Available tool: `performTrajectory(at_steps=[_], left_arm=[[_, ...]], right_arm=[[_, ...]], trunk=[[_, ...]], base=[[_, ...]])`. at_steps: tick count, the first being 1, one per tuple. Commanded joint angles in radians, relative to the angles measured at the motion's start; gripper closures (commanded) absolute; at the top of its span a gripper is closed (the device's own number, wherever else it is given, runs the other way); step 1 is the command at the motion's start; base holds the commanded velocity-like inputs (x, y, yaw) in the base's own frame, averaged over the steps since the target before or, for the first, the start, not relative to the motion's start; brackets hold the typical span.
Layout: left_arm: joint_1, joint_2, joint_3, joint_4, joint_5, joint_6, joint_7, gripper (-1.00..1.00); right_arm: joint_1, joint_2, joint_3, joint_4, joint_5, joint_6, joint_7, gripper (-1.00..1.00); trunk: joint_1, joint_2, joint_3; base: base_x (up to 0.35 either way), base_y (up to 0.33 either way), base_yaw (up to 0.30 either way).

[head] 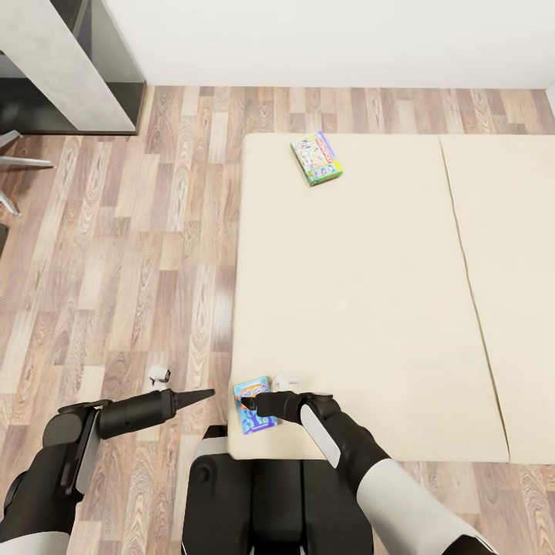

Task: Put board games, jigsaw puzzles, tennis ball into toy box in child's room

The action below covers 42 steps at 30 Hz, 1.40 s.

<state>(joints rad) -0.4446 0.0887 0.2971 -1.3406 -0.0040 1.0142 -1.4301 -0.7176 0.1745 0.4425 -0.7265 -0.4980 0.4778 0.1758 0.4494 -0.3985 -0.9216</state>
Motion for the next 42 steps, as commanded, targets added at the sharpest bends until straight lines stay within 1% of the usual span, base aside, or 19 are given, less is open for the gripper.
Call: performTrajectory(at_steps=[1,42], left_arm=[[0.000,0.000,0.000,0.000,-0.001,0.010,-0.004,-1.00],[0.000,0.000,0.000,0.000,-0.001,0.010,-0.004,-1.00]], right_arm=[[0.000,0.000,0.000,-0.001,-0.002,0.004,0.001,-1.00],[0.000,0.000,0.000,-0.001,-0.001,0.005,0.001,-1.00]], trunk=[[0.001,-0.002,-0.001],[0.001,-0.002,-0.001]], base=[[0.000,0.122,0.000],[0.000,0.027,0.000]])
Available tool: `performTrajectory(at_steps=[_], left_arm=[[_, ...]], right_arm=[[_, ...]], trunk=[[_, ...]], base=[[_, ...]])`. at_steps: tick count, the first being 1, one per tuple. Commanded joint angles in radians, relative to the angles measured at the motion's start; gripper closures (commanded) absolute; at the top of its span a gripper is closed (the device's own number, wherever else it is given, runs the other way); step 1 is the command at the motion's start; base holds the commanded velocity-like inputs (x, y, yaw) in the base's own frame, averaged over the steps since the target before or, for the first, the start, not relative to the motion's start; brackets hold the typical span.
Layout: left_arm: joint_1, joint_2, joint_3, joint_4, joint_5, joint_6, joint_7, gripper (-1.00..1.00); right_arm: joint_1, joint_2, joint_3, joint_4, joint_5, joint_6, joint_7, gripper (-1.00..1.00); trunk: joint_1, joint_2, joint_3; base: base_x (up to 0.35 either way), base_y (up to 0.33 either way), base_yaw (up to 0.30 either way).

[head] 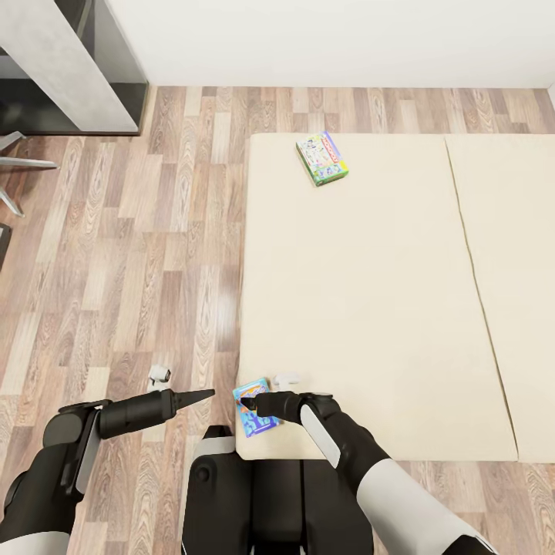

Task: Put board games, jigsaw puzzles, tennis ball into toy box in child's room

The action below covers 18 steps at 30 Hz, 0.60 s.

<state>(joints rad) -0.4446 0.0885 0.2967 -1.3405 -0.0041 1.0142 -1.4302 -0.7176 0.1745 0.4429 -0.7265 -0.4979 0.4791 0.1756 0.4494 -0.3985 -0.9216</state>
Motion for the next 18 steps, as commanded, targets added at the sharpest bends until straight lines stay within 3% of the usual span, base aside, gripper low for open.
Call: performTrajectory(at_steps=[1,18], left_arm=[[0.000,0.000,0.001,0.000,-0.001,0.011,-0.004,-1.00],[0.000,0.000,0.001,0.000,-0.001,0.011,-0.005,-1.00]], right_arm=[[0.000,0.000,0.000,-0.001,-0.002,0.004,0.001,-1.00],[0.000,0.000,-0.003,-0.001,-0.003,0.014,0.001,-1.00]], trunk=[[0.001,-0.001,-0.001],[0.001,-0.001,-0.001]], base=[[0.000,0.000,0.000],[0.000,0.000,0.000]])
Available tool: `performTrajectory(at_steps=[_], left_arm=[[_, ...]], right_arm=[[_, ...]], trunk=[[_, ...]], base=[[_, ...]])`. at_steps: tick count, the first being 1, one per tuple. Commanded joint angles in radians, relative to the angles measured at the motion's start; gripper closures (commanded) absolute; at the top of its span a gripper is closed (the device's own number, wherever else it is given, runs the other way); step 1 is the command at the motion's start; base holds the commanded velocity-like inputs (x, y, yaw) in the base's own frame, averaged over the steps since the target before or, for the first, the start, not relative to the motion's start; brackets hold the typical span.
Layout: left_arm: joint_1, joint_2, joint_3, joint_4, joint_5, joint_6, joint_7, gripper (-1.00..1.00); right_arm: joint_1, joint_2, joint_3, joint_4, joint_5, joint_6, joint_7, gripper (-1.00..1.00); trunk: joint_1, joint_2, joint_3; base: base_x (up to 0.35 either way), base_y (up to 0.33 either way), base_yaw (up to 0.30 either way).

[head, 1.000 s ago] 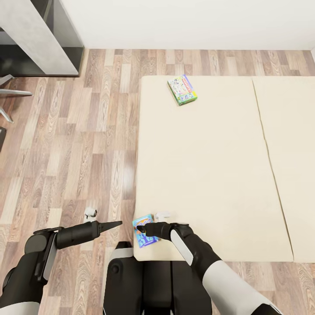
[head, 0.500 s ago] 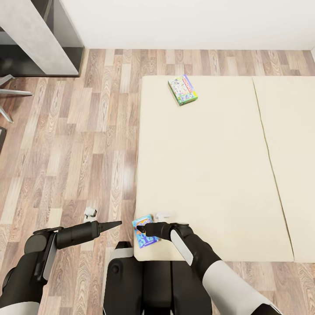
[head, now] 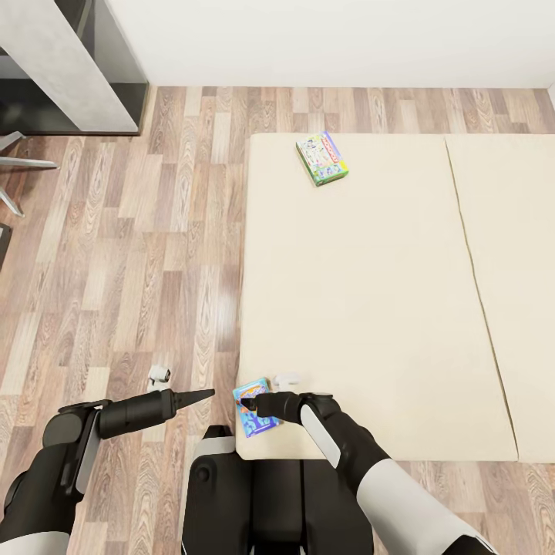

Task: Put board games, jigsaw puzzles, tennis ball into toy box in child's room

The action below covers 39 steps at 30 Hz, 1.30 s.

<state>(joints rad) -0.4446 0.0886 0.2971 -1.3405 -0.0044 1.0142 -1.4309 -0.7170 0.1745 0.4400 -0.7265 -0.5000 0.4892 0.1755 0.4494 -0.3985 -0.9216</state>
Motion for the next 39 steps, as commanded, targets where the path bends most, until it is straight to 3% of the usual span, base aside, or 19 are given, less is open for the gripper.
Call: performTrajectory(at_steps=[1,16,39], left_arm=[[0.000,0.000,0.000,0.000,0.000,0.011,-0.004,-1.00],[0.000,0.001,0.001,0.000,0.003,0.011,-0.005,-1.00],[0.000,0.002,0.002,0.000,0.003,0.011,-0.005,-1.00]], right_arm=[[0.000,0.000,0.000,-0.001,-0.002,0.005,0.001,-1.00],[0.001,0.000,-0.004,0.002,-0.003,0.044,0.001,-1.00],[0.001,0.000,0.000,0.022,-0.002,0.045,-0.001,-1.00]], trunk=[[0.001,-0.002,-0.001],[0.001,-0.002,-0.001],[0.001,-0.002,-0.001]], base=[[0.000,0.000,0.000],[0.000,0.008,0.000],[0.000,0.041,0.000]])
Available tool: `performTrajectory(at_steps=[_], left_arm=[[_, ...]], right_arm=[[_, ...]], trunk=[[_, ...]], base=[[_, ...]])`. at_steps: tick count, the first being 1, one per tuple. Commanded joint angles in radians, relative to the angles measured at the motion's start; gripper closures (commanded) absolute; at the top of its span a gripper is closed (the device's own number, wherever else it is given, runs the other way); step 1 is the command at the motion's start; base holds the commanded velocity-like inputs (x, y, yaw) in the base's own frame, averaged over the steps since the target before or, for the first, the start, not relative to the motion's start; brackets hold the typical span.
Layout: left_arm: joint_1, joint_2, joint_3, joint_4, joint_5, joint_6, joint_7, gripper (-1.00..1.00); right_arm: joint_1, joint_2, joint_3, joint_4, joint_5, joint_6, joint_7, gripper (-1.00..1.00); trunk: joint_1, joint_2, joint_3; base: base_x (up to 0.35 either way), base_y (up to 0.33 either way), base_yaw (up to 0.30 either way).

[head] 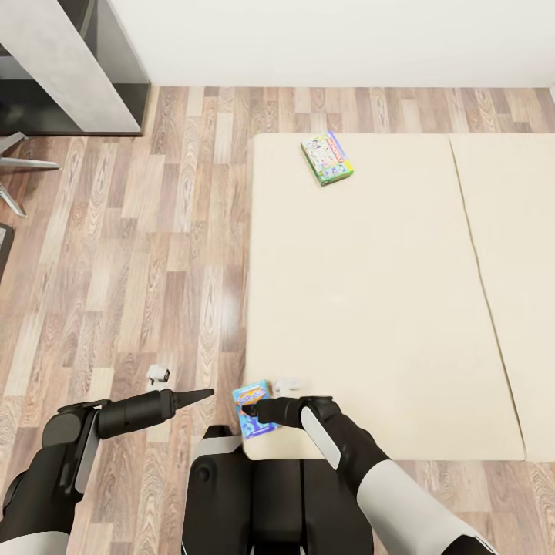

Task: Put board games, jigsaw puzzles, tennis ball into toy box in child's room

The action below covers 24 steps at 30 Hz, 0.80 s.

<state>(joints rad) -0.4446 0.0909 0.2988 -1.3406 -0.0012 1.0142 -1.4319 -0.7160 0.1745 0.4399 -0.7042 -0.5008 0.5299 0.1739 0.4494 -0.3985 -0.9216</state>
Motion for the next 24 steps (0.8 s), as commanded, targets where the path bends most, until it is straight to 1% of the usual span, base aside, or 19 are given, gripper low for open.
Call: performTrajectory(at_steps=[1,24], left_arm=[[0.000,0.000,0.000,0.000,0.000,0.010,-0.004,-1.00],[0.000,0.000,0.000,0.000,0.000,0.010,-0.004,-1.00]], right_arm=[[0.000,0.000,0.000,0.000,-0.001,0.004,0.001,-1.00],[0.000,0.000,-0.001,0.000,-0.001,0.004,0.001,-1.00]], trunk=[[0.001,-0.002,-0.001],[0.001,-0.002,-0.001]], base=[[0.000,0.086,0.000],[0.000,0.014,0.000]])
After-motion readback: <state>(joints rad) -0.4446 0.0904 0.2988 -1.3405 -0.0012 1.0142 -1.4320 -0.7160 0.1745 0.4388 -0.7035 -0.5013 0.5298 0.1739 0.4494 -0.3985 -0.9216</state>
